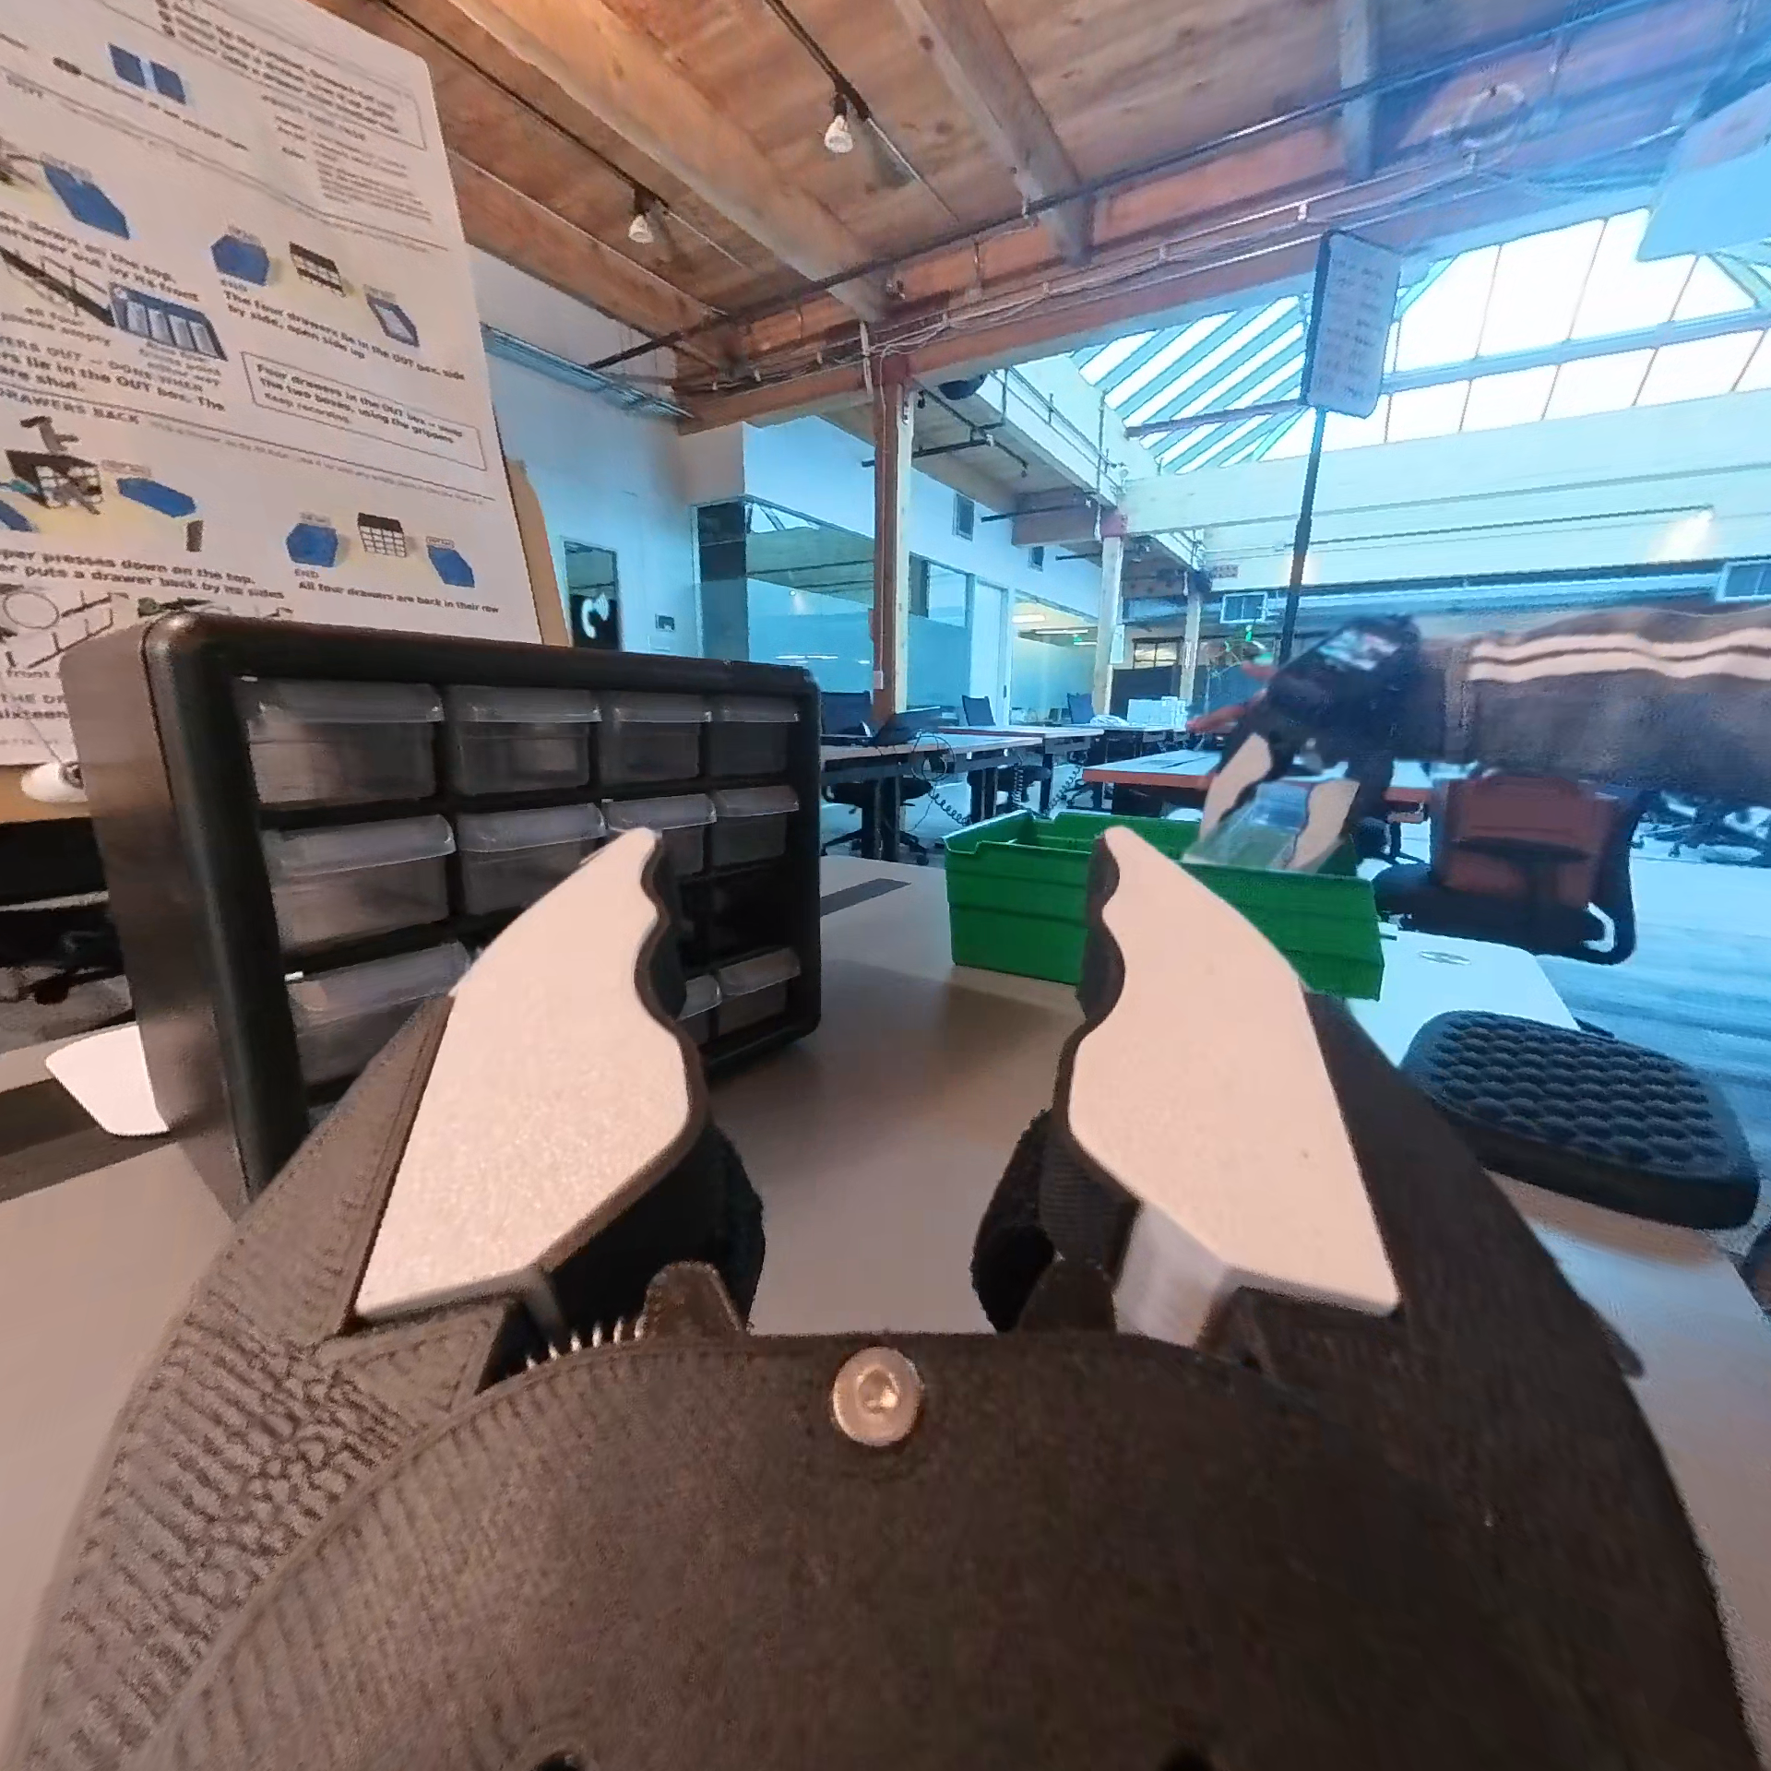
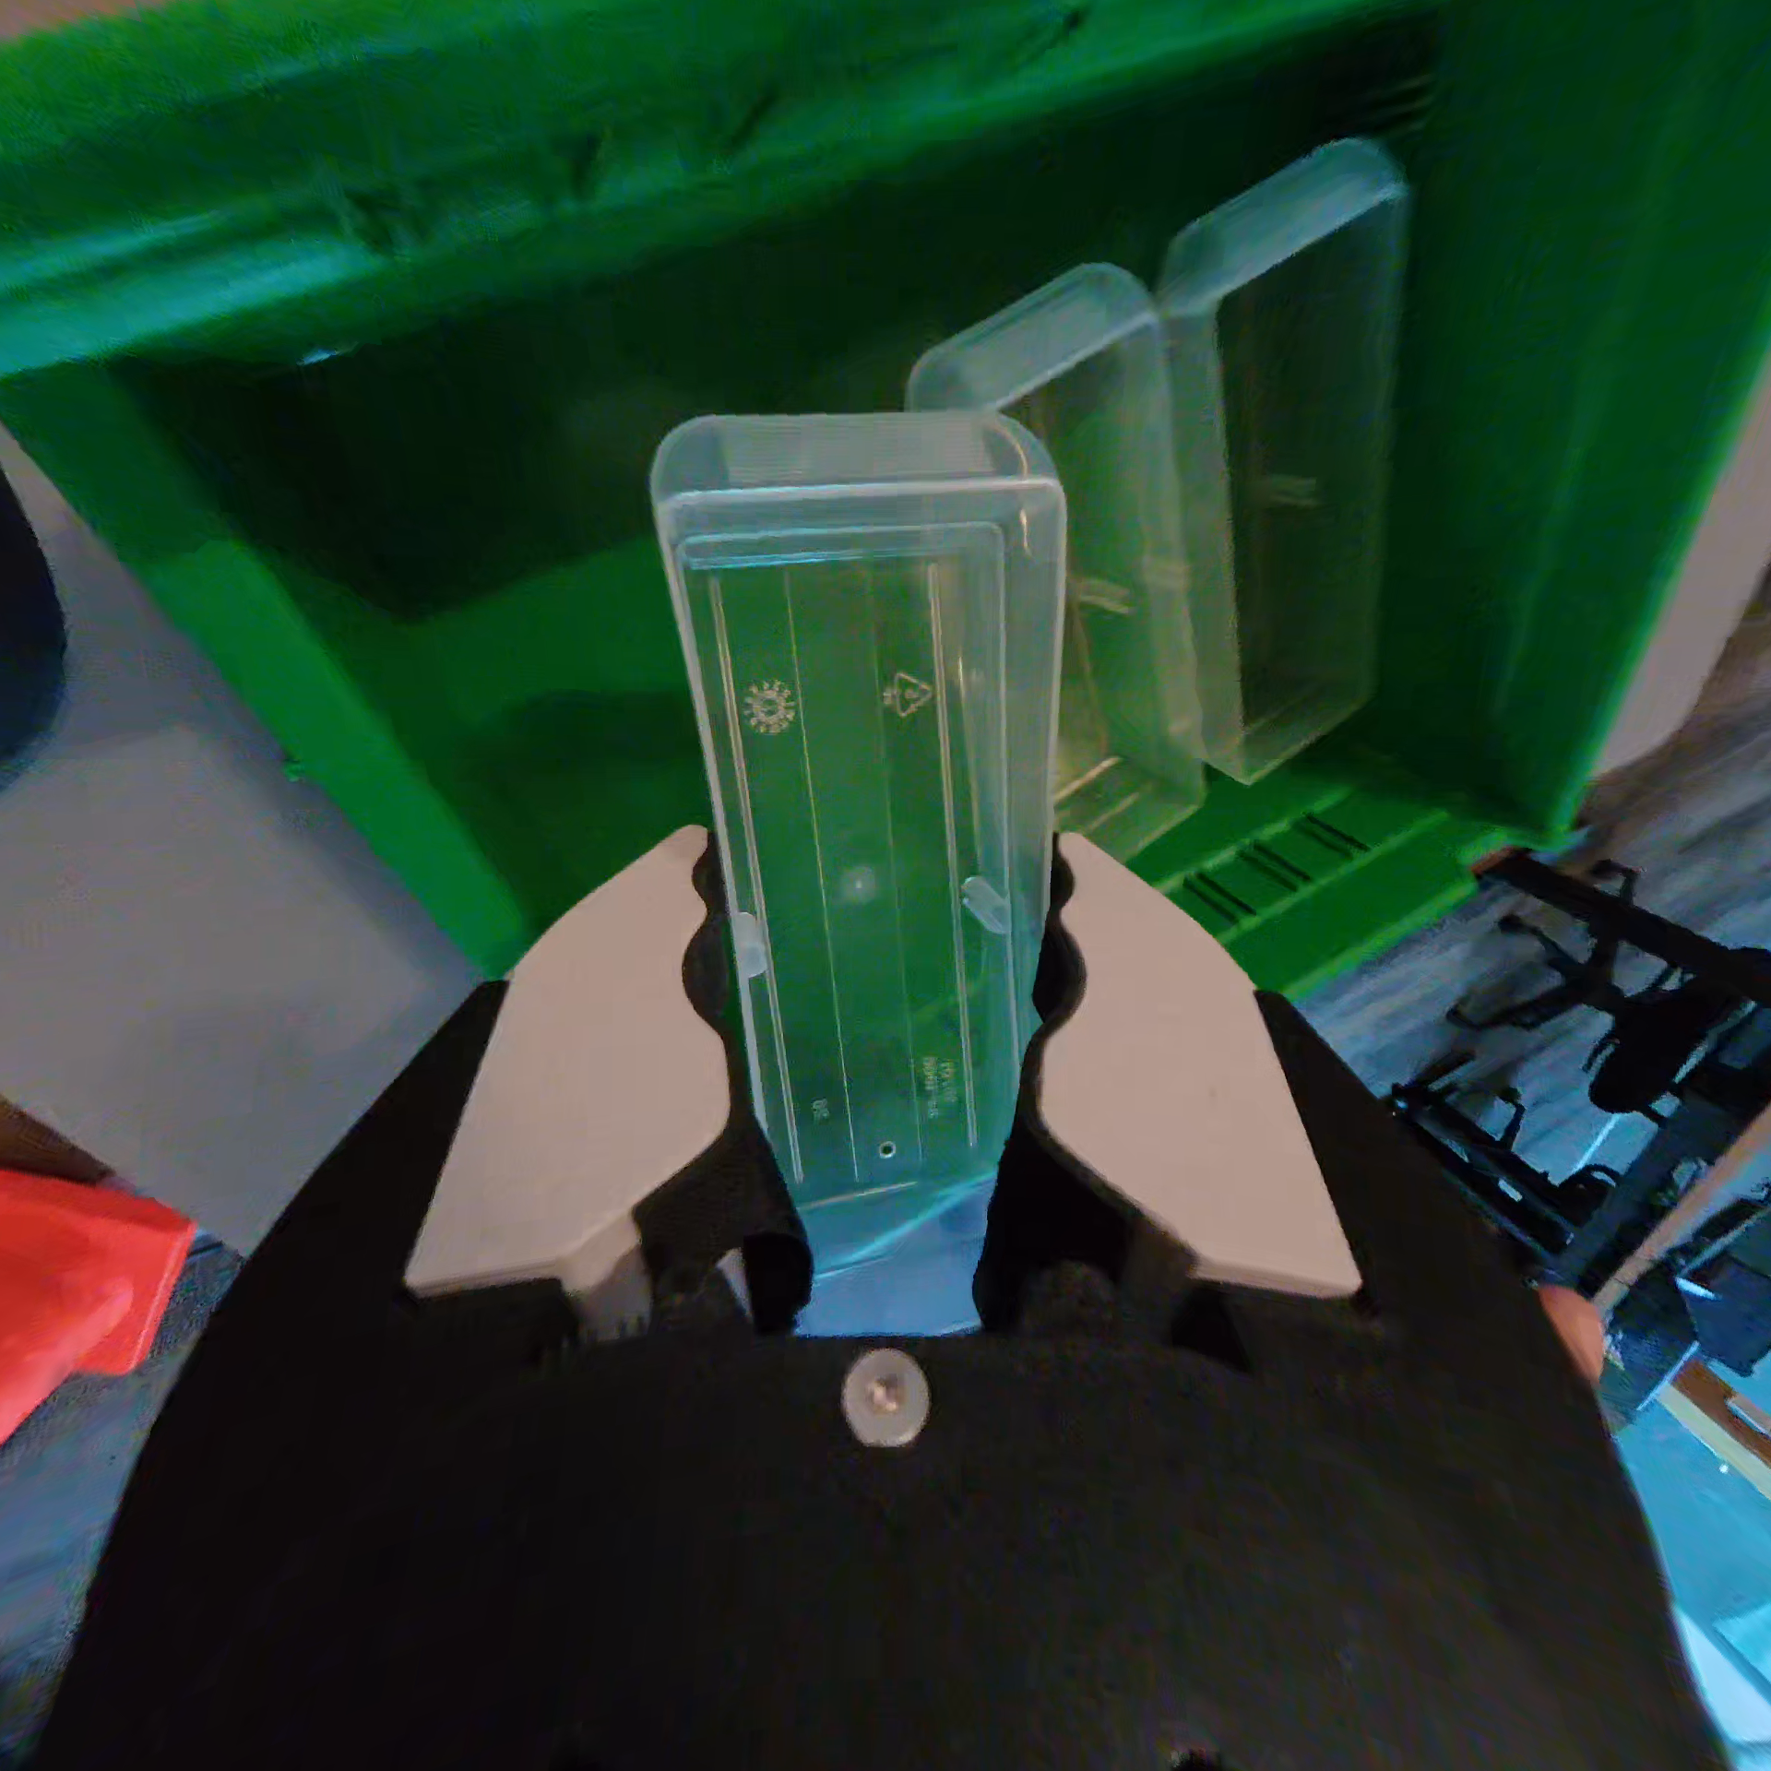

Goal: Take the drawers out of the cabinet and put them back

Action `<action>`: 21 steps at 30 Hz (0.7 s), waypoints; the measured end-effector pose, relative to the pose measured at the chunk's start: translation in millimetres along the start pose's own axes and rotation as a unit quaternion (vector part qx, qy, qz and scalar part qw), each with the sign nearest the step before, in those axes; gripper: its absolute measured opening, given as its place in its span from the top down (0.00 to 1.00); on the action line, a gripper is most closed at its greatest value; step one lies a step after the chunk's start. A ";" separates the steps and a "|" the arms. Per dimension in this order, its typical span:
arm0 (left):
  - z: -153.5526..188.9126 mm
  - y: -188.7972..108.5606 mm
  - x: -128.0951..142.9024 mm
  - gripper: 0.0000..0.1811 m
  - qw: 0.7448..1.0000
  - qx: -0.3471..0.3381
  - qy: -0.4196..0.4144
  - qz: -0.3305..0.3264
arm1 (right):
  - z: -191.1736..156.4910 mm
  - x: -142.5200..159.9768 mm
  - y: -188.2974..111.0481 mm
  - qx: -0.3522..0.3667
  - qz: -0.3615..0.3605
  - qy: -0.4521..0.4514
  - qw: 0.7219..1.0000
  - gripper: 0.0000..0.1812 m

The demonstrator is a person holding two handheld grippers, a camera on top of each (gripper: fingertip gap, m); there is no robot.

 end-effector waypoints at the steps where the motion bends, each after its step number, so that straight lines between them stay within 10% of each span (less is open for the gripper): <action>1: 0.6 0.2 0.1 0.55 1.000 0.002 0.003 0.001 | -4.8 -1.3 7.1 -0.007 0.000 -0.006 1.000 0.65; 21: 5.5 3.7 10.5 0.55 0.998 0.016 0.034 -0.041 | -22.4 -1.5 69.4 -0.013 -0.010 -0.042 0.999 0.61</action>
Point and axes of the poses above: each gripper's, where its closed fingertips meet, y out along the fingers, x out of its underside, z = x × y across the jaws, the point moved 7 cm from there along -y, back along the fingers, and after that the axes turned 13 degrees about x, right-handed, at the moved point
